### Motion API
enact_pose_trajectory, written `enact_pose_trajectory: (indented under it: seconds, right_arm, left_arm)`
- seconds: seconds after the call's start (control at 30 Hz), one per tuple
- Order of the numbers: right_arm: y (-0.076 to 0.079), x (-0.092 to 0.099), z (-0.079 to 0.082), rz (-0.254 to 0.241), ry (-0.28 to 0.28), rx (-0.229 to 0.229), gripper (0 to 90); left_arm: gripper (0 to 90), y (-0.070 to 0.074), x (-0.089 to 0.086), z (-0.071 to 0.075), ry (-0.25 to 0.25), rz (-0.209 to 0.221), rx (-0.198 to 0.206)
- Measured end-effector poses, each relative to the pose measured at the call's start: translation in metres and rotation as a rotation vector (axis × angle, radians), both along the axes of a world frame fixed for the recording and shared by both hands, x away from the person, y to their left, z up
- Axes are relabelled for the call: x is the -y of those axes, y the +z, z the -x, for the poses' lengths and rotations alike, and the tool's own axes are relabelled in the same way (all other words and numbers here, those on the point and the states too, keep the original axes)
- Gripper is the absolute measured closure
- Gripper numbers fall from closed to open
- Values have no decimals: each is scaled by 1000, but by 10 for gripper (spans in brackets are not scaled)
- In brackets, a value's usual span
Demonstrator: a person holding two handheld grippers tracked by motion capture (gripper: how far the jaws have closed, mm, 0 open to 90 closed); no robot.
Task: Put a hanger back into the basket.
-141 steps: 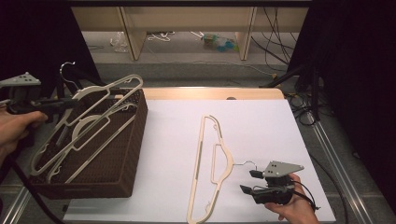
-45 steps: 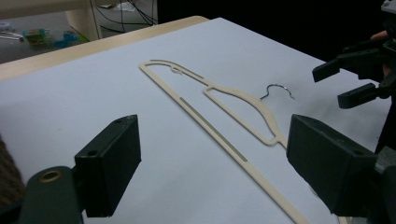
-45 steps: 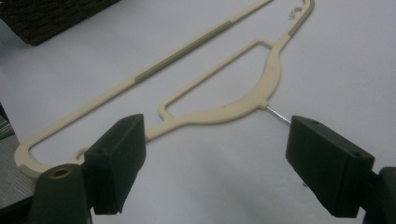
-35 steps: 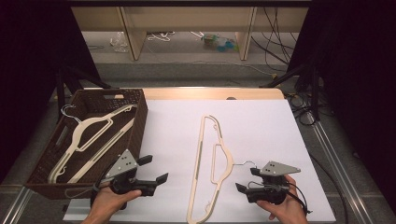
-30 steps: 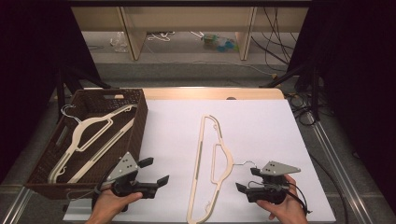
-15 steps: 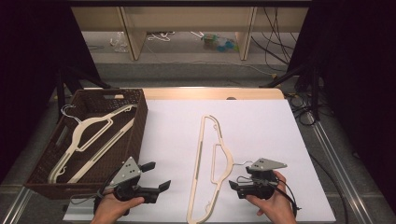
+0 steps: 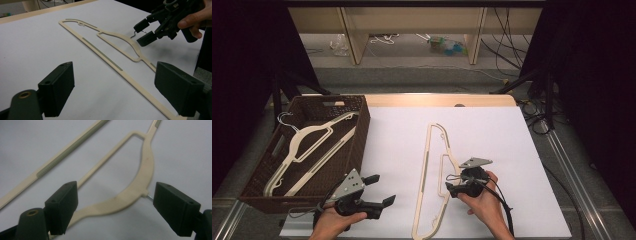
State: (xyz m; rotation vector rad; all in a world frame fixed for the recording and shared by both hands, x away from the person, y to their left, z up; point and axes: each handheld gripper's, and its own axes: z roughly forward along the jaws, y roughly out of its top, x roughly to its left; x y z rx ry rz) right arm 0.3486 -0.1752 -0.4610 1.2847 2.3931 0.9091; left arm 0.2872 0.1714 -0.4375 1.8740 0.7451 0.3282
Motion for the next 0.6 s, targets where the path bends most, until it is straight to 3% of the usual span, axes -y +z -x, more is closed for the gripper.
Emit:
enact_pose_trajectory:
  seconds: [0.13,0.27,0.3,0.37,0.47,0.53,0.6]
  right_arm:
    - [-2,3,-14,7,-8,-8,230]
    - [-1,7,-21,27,-45,-54,250]
    - [0,6,-20,23,-47,-50,255]
    - [3,1,-14,2,-52,-78,255]
    - [3,-6,-8,7,-17,-69,245]
    - [3,-11,0,30,14,-96,242]
    - [2,-18,11,11,19,-111,245]
  left_arm:
    - [168,0,0,0,-1,3,-3]
    - [169,0,0,0,-6,1,-3]
    - [169,0,1,1,8,14,-21]
    - [169,0,0,0,-1,2,-1]
    - [169,0,0,0,6,-4,-3]
    - [170,0,0,0,-2,2,-3]
    - [170,0,0,0,0,3,-2]
